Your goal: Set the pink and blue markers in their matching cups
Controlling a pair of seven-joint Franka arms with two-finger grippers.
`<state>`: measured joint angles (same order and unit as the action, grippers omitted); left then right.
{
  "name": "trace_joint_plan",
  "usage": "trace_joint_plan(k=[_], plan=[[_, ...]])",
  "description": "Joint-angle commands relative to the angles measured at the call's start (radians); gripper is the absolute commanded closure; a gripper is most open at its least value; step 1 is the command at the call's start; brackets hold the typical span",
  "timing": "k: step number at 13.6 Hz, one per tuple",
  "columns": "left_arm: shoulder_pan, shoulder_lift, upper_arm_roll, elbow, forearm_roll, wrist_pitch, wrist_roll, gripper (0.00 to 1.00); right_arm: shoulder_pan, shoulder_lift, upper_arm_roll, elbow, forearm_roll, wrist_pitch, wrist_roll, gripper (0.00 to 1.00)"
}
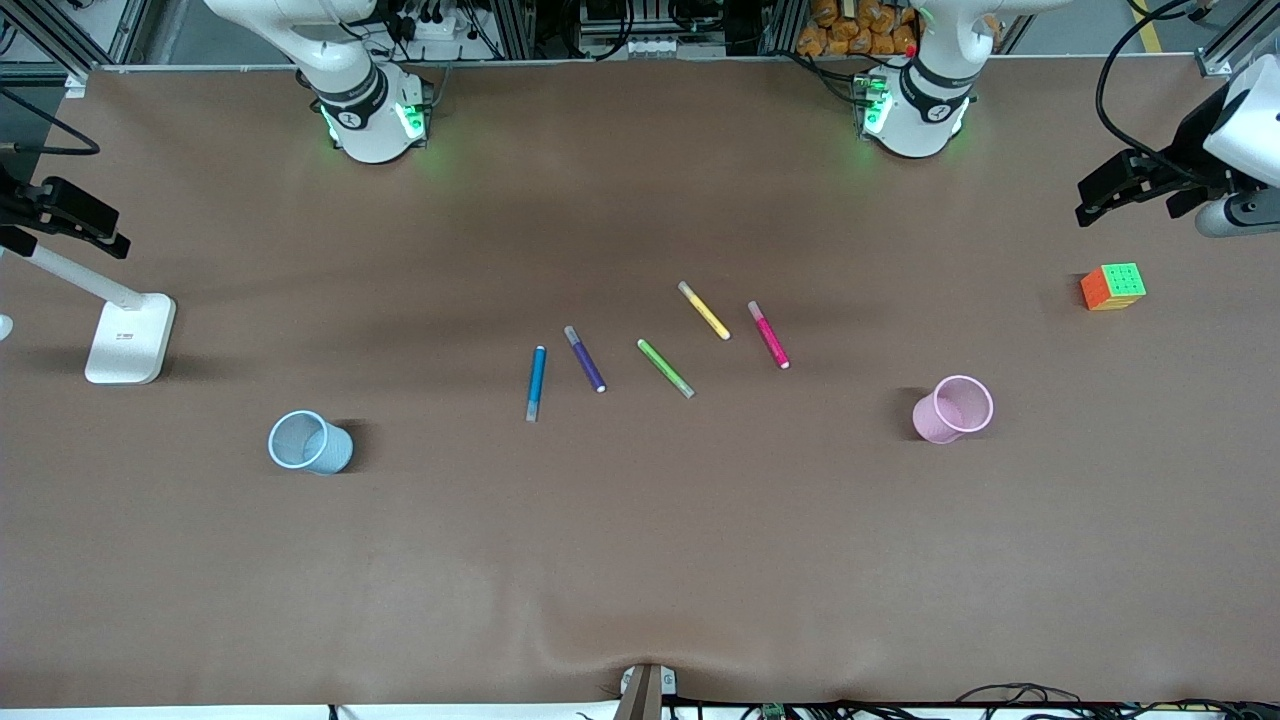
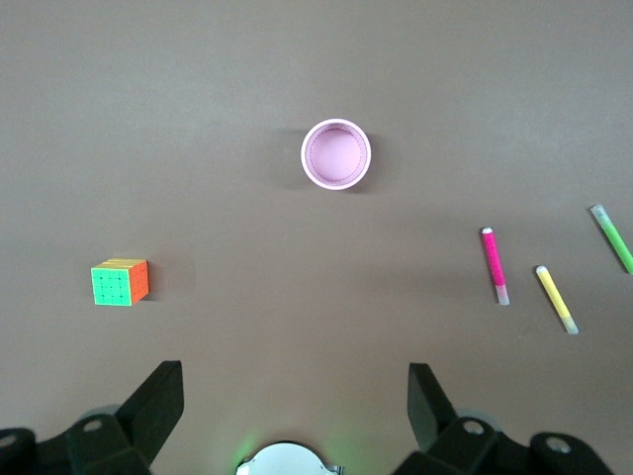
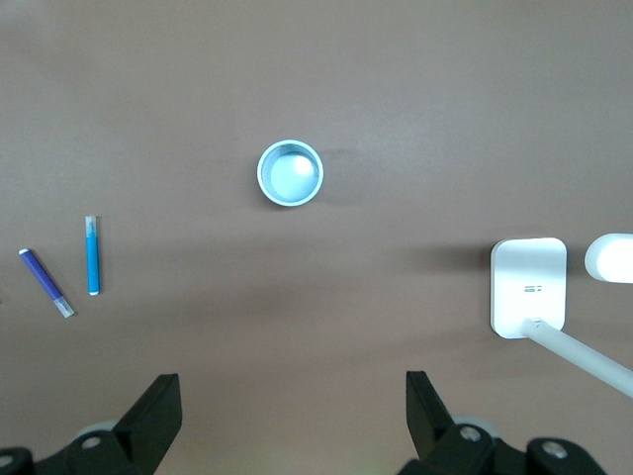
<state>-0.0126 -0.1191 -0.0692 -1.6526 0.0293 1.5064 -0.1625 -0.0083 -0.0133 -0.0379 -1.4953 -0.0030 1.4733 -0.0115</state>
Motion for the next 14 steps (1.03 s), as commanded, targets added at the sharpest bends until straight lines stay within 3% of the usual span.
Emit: trace_joint_plan(k=[1,14], plan=[[0.006,-0.01,-0.003,0.011,-0.009,-0.02,0.001,0.0,0.007,-0.002,-0.007,0.013,-0.002,-0.011,0.002,0.0],[-0.004,0.016,-0.027,0.014,-0.012,-0.057,-0.06,0.0,0.011,-0.004,-0.005,0.026,-0.017,-0.011,-0.001,0.0]])
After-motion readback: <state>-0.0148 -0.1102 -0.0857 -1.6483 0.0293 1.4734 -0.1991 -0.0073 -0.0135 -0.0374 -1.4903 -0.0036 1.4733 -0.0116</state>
